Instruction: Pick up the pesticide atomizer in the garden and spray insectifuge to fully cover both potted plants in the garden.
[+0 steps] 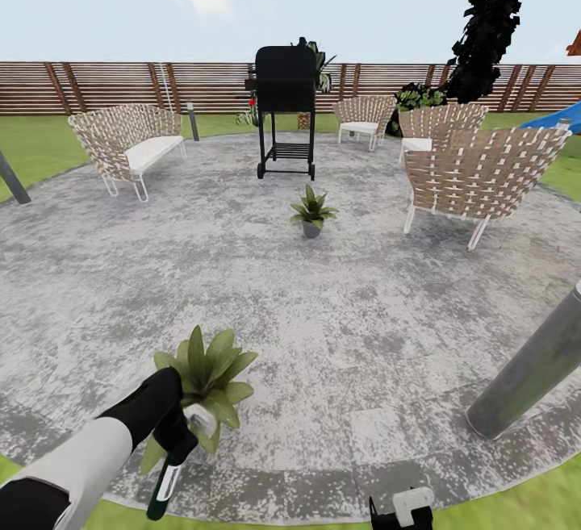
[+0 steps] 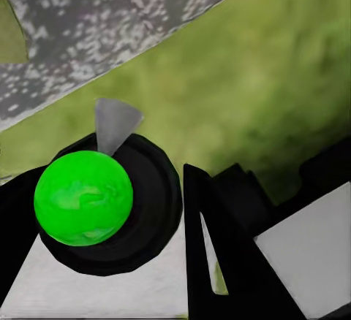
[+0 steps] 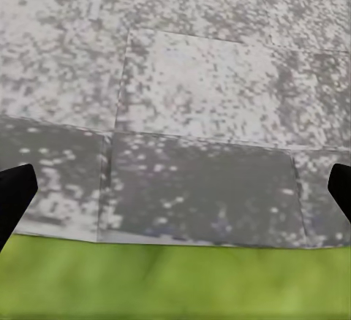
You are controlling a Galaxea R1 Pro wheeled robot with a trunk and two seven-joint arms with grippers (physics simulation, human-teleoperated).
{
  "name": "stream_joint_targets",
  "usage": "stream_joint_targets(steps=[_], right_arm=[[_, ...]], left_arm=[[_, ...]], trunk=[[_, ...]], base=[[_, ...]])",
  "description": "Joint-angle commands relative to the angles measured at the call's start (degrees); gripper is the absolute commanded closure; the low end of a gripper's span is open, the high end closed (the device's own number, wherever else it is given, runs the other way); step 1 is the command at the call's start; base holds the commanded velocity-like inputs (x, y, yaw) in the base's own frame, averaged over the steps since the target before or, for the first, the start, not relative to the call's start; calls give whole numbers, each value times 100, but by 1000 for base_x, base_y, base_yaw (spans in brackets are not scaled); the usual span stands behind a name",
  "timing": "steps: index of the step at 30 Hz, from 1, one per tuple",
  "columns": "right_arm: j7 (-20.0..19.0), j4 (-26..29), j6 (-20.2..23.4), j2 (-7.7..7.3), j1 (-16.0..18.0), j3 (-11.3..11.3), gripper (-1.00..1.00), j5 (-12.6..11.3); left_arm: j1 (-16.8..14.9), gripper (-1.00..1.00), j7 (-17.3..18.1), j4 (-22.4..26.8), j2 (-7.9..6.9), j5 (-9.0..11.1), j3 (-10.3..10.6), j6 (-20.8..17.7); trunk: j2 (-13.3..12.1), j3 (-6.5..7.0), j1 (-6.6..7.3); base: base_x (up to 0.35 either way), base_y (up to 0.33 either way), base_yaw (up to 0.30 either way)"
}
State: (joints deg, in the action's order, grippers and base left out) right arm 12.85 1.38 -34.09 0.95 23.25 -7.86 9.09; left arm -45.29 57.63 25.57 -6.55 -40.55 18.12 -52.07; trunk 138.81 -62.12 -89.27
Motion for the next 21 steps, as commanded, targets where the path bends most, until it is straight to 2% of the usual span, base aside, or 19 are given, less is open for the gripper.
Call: stream_joint_targets(steps=[1, 5, 7, 15, 21], right_arm=[[60, -6, -1, 1, 4, -32, -100, 42], [60, -6, -1, 1, 4, -32, -100, 44], [60, -6, -1, 1, 4, -32, -100, 42], [60, -6, 4, 1, 4, -32, -100, 43], [52, -6, 8, -7, 4, -32, -100, 55]], left_arm=[[-3, 100, 61, 5, -4, -44, 48, -21], [-3, 100, 115, -15, -15, -27, 263, -58], [-4, 100, 185, -19, -33, -25, 299, -137], [-2, 100, 350, -19, -82, -23, 304, -309], [-23, 100, 355, -17, -73, -30, 305, -444]], trunk=[[2, -5, 1], [2, -5, 1], [2, -5, 1], [2, -5, 1], [2, -5, 1]], base=[[0, 0, 0], [0, 0, 0], [0, 0, 0], [1, 0, 0], [186, 0, 0]])
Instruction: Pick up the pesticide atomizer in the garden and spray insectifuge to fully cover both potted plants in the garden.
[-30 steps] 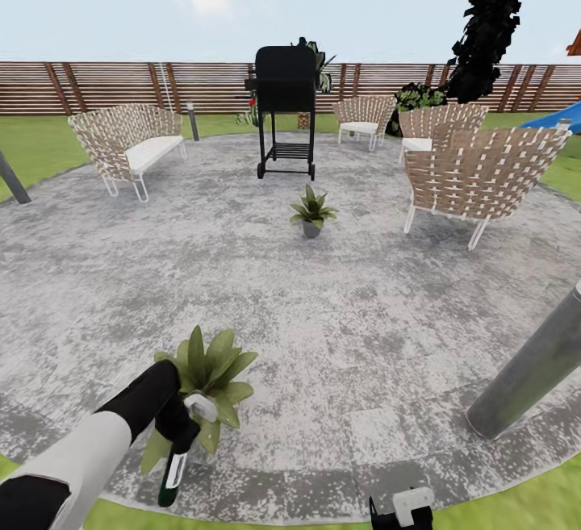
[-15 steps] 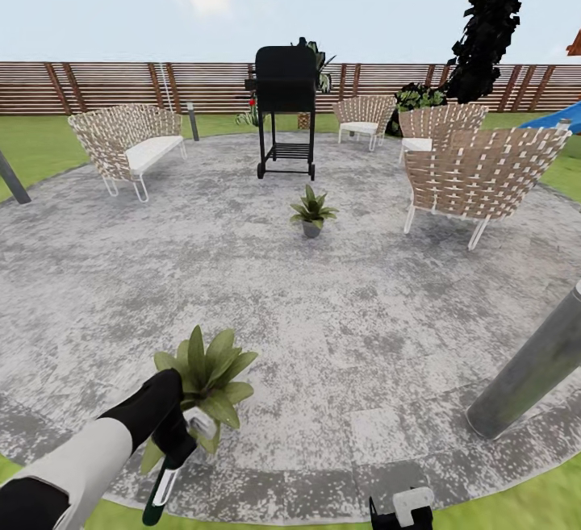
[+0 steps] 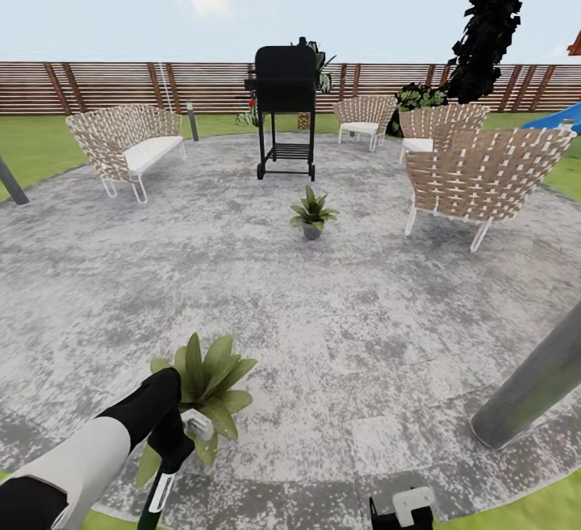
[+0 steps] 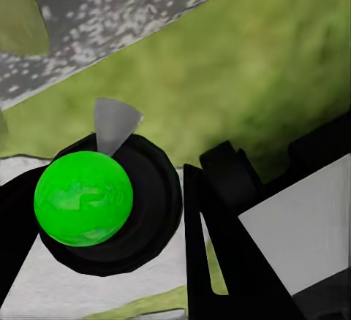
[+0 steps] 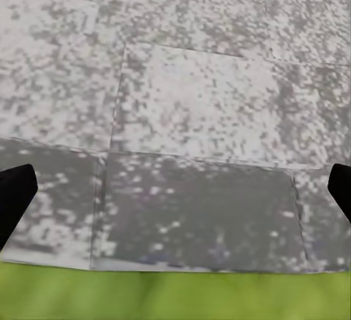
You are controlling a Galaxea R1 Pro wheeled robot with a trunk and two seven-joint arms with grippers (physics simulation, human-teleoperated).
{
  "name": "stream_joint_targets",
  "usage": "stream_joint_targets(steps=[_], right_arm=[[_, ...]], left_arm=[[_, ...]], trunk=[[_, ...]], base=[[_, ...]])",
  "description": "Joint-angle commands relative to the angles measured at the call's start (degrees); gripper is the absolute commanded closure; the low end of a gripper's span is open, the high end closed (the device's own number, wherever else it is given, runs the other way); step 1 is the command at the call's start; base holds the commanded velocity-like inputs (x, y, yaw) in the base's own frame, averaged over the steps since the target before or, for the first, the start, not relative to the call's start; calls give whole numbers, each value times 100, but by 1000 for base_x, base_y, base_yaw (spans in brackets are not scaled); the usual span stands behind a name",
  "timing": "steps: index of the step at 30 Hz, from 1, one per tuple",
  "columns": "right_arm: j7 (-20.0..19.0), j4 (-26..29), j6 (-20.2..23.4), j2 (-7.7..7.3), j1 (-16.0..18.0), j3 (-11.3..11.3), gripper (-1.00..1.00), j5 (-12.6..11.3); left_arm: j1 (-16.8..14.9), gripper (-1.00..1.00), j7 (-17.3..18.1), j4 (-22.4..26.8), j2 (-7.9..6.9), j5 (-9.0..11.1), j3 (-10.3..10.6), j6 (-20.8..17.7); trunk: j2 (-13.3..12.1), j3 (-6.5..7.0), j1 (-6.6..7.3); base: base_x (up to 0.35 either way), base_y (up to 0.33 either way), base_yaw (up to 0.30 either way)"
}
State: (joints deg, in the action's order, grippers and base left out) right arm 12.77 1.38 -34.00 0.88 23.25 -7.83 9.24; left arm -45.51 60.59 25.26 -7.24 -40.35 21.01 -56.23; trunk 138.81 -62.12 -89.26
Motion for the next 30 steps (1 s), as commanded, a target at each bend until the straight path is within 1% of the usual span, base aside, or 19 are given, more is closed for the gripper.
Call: stream_joint_targets(steps=[1, 6, 10, 14, 20, 22, 24, 26, 30], right_arm=[[60, -6, -1, 1, 3, -35, -100, 41], [59, -6, 6, 0, 4, -37, -100, 43], [59, -6, 8, 0, 4, -35, -100, 43], [59, -6, 8, 0, 4, -35, -100, 43], [59, -6, 8, 0, 4, -36, -100, 43], [59, -6, 8, 0, 4, -38, -100, 43], [59, -6, 8, 2, 4, -37, -100, 43], [59, -6, 8, 1, 4, -37, -100, 43], [59, -6, 8, 1, 4, -35, -100, 43]], left_arm=[[-1, 100, 59, 17, 2, -51, 19, -41], [-31, 100, 60, 22, 46, -52, 33, -63], [-29, 100, 58, 14, -33, -52, 42, -64], [-7, 100, 58, 14, -2, -54, 59, -64], [19, 100, 58, 14, 2, -56, 75, -64], [28, 100, 51, 12, -45, -59, 63, -57], [44, 100, 47, 7, -136, -55, 59, -52], [53, 100, 48, 6, -178, -53, 55, -49], [60, 100, 56, -1, -121, -44, 44, -38]], trunk=[[2, -5, 0], [2, -5, 0], [2, -5, 0], [2, -5, 0], [2, -5, 0], [2, -5, 0], [2, -5, 0], [2, -5, 0], [2, -5, 0]], base=[[68, 0, 0], [14, 0, 0], [121, 0, 0], [250, 0, 0], [35, 0, 0], [2, 0, 0], [0, 0, 0], [0, 0, 0], [0, 0, 0]])
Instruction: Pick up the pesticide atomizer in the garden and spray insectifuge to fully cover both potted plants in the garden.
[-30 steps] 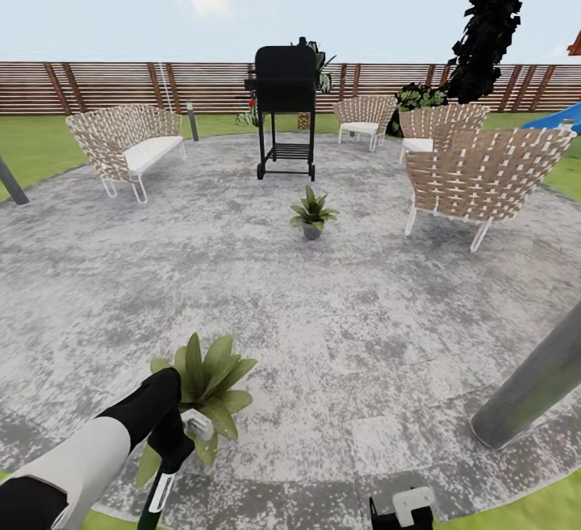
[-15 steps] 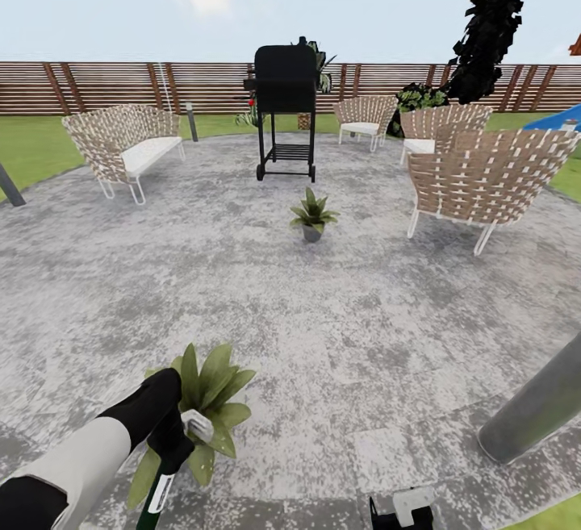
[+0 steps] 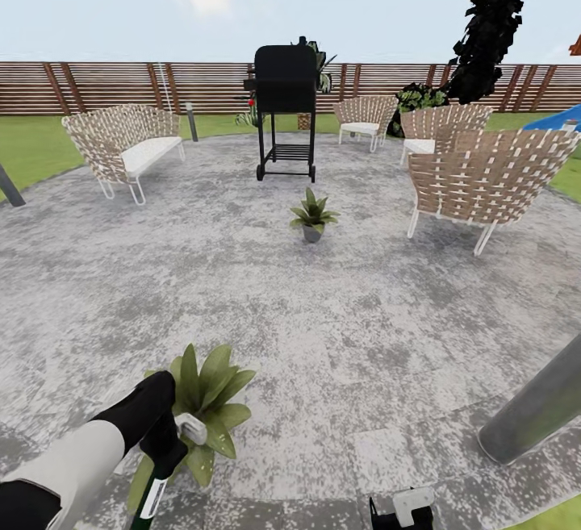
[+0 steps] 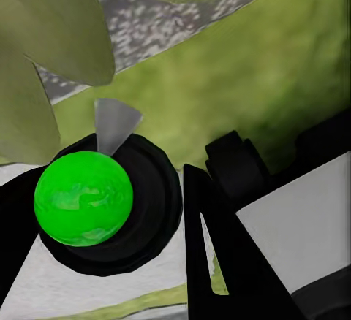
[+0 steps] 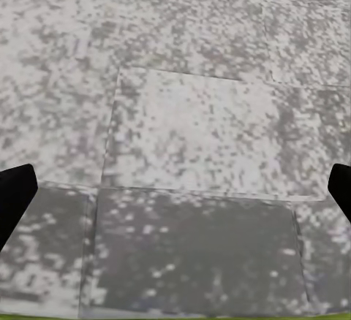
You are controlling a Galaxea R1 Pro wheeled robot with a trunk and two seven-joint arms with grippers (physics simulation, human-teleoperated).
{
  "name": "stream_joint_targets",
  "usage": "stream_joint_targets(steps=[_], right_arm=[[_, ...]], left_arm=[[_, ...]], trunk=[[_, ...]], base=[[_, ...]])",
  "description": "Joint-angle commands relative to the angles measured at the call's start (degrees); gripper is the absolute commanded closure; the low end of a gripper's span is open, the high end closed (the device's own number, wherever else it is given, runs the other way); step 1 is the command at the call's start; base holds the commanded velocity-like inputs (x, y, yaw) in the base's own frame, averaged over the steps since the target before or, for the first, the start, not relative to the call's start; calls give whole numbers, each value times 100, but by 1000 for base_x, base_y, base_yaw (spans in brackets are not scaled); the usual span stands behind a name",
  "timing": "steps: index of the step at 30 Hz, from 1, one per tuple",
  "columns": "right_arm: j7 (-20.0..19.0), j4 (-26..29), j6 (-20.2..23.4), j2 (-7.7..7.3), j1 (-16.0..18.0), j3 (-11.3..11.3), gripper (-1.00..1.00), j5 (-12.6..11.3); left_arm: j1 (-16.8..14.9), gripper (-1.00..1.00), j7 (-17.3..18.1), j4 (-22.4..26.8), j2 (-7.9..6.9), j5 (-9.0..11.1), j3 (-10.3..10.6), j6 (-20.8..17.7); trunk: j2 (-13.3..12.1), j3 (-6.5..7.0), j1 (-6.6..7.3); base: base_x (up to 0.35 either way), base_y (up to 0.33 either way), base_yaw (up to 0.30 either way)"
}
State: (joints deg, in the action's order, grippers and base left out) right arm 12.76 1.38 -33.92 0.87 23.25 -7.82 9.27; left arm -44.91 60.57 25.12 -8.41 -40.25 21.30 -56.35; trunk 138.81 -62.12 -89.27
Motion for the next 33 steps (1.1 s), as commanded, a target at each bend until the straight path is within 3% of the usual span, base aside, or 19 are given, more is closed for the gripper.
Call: stream_joint_targets(steps=[1, 11, 18, 28, 33], right_arm=[[60, -6, -1, 1, 4, -35, -100, 40], [60, -6, -1, 1, 4, -35, -100, 40], [60, -6, -1, 1, 4, -35, -100, 40], [60, -6, -1, 1, 4, -35, -100, 40], [60, -6, -1, 1, 4, -35, -100, 40]], left_arm=[[-1, 100, 60, 20, 4, -59, 11, -25], [-7, 100, 59, 67, 4, -87, 11, -42], [-9, 100, 37, 94, 3, -95, 15, -30], [-120, 100, 59, 133, 20, -91, -8, -25], [-46, 100, 24, 73, -122, -97, 7, 19]], trunk=[[2, -5, 1], [2, -5, 1], [2, -5, 1], [2, -5, 1], [2, -5, 1]], base=[[0, 0, 0], [-7, 0, 0], [-259, 0, 0], [-25, 0, 0], [0, 0, 0]])
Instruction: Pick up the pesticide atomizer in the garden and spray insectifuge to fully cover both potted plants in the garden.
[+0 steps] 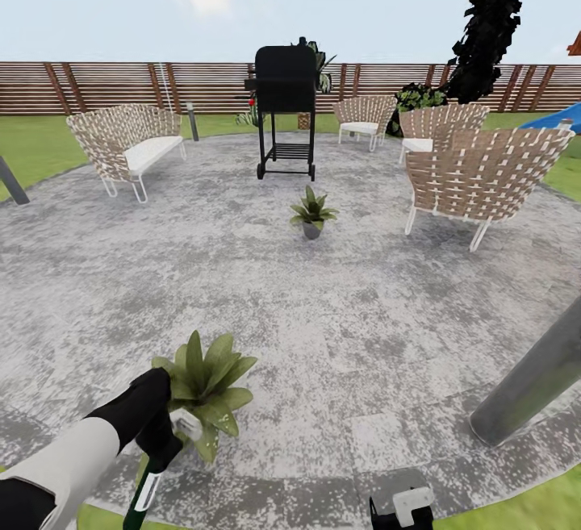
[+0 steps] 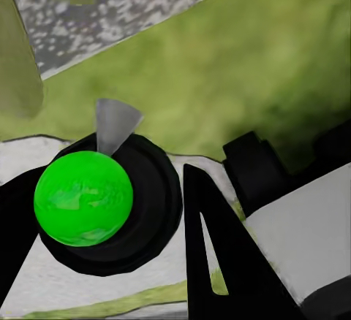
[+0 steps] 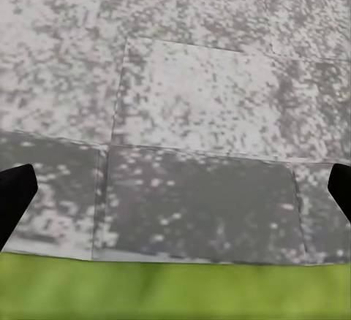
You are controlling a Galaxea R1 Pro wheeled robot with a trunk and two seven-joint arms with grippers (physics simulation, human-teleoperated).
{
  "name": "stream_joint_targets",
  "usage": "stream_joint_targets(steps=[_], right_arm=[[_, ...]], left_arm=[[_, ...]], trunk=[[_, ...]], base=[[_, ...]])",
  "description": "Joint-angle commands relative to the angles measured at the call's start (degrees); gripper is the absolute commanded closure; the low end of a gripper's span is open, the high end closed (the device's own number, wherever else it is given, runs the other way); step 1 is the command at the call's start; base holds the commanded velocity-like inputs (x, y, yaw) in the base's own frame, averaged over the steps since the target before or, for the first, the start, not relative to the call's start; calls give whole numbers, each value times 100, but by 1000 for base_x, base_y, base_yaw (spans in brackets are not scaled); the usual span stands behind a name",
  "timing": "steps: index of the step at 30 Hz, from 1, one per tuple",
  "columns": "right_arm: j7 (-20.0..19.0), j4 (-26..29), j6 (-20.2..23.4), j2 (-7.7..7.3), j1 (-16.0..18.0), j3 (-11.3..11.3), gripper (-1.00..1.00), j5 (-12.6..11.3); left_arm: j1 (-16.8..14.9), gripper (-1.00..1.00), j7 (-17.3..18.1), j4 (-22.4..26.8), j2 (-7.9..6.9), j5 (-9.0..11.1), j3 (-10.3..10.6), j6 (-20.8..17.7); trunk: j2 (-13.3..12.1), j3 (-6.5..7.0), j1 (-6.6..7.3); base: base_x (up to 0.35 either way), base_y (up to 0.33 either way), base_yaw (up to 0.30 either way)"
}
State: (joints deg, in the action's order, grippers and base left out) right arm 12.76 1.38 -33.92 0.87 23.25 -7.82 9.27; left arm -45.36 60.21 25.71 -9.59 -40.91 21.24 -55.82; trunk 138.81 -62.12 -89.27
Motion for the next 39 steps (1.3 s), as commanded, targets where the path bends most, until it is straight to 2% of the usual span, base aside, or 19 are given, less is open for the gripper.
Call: stream_joint_targets(steps=[1, 3, 5, 8, 12, 15, 19, 21, 25, 32, 34, 36, 39], right_arm=[[60, -6, -1, 1, 4, -35, -100, 40], [60, -6, -1, 1, 4, -35, -100, 40], [60, -6, -1, 1, 4, -35, -100, 40], [60, -6, -1, 1, 4, -36, -100, 40], [60, -6, -1, 1, 4, -35, -100, 40], [60, -6, -1, 1, 4, -38, -100, 40], [60, -6, -1, 1, 4, -36, -100, 40], [60, -6, -1, 2, 4, -43, -100, 40], [60, -6, -1, 2, 4, -44, -100, 40], [60, -6, -1, 5, 4, -44, -100, 40], [60, -6, -1, 3, 4, -43, -100, 40], [60, -6, -1, 2, 4, -44, -100, 40], [60, -6, -1, 1, 4, -42, -100, 40]], left_arm=[[13, 100, 56, -3, -74, -31, 20, -18], [41, 100, 51, -24, -148, -31, 27, 2], [94, 100, 45, -25, -161, -31, 28, 6], [139, 100, -20, -17, -138, -31, 30, 9], [149, 100, -329, 17, -98, -28, -40, -6], [171, 100, -433, -29, -82, 45, -49, -2], [420, 100, -448, 21, -84, 65, -74, 8], [436, 100, -452, 440, -95, 45, -870, 37], [367, 100, -416, 676, -142, 0, -1004, 19], [283, 100, -405, 701, -85, -23, -955, 7], [276, 100, -397, 699, -91, -18, -730, 6], [272, 100, -354, 698, -81, -15, -358, 2], [256, 100, -110, 705, -27, -29, -80, 3]], trunk=[[2, -5, 1], [2, -5, 1], [2, -5, 1], [2, -5, 1], [2, -5, 1], [2, -5, 1], [2, -5, 1], [2, -5, 1], [2, -5, 1], [2, -5, 1], [2, -5, 1], [2, -5, 1], [2, -5, 1]], base=[[0, 0, 0], [0, 0, 0], [0, 0, 0], [0, 0, 0], [0, 0, 0], [0, 0, 0], [0, 0, 0], [0, 0, 0], [0, 0, 0], [0, 0, 0], [0, 0, 0], [0, 0, 0], [0, 0, 0]])
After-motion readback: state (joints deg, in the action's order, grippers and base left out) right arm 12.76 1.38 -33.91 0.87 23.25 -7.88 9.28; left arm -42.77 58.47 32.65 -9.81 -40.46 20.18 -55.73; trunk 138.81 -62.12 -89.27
